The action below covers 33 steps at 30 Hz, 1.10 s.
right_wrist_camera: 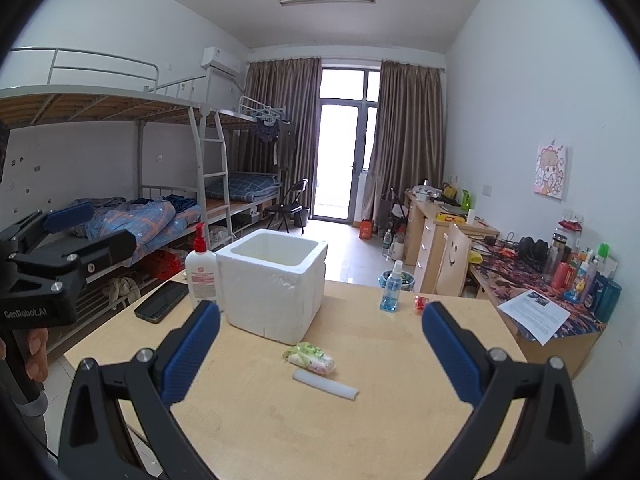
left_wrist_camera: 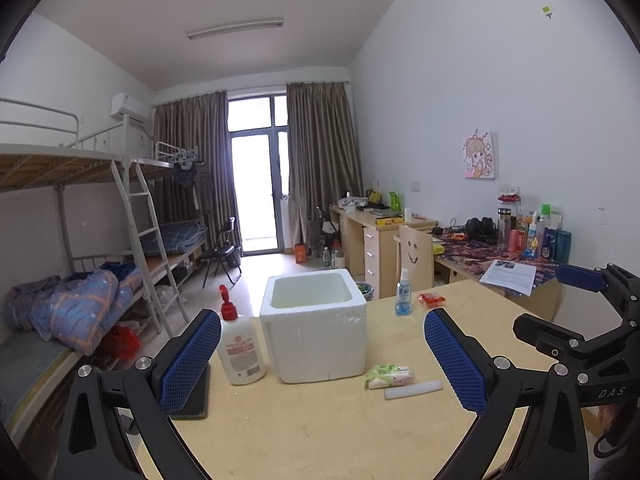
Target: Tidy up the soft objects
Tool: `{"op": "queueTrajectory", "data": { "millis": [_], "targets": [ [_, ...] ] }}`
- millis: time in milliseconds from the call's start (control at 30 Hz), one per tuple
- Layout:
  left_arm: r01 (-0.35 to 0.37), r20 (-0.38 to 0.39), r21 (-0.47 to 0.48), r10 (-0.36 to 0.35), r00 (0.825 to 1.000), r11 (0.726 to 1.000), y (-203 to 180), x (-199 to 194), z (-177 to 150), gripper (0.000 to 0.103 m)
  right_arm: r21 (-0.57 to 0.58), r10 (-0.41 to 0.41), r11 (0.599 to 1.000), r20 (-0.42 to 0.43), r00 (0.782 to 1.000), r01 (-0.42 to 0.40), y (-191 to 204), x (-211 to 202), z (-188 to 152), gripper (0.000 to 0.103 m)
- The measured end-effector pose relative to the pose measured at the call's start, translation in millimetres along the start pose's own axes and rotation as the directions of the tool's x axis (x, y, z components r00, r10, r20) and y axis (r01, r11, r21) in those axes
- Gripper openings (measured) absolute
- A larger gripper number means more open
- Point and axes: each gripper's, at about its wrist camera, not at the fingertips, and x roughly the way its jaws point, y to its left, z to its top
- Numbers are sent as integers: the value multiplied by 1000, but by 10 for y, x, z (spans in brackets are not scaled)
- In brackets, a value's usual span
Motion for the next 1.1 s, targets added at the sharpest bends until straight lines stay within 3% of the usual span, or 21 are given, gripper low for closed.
{"op": "queueTrajectory", "data": {
  "millis": [333,500,733,1100],
  "targets": [
    [-17,34,-8,17,999,1000,-3,-135,-309,102,-18,13,1000,39,999,-13,66,-170,-223,102],
    [-60,73,6,60,996,998,-83,-173,-514,102,-34,1,999,84,996,2,98,-229,-411,102],
    [32,44,-36,-30,999,999,-110,-116,-793,102,2,35,999,55,998,-35,37,-184,-665,102],
    [6,31,-84,-3,1000,996,-28,-31,-1189,102,-26,44,999,53,998,-43,110,-124,-946,102]
  ]
}}
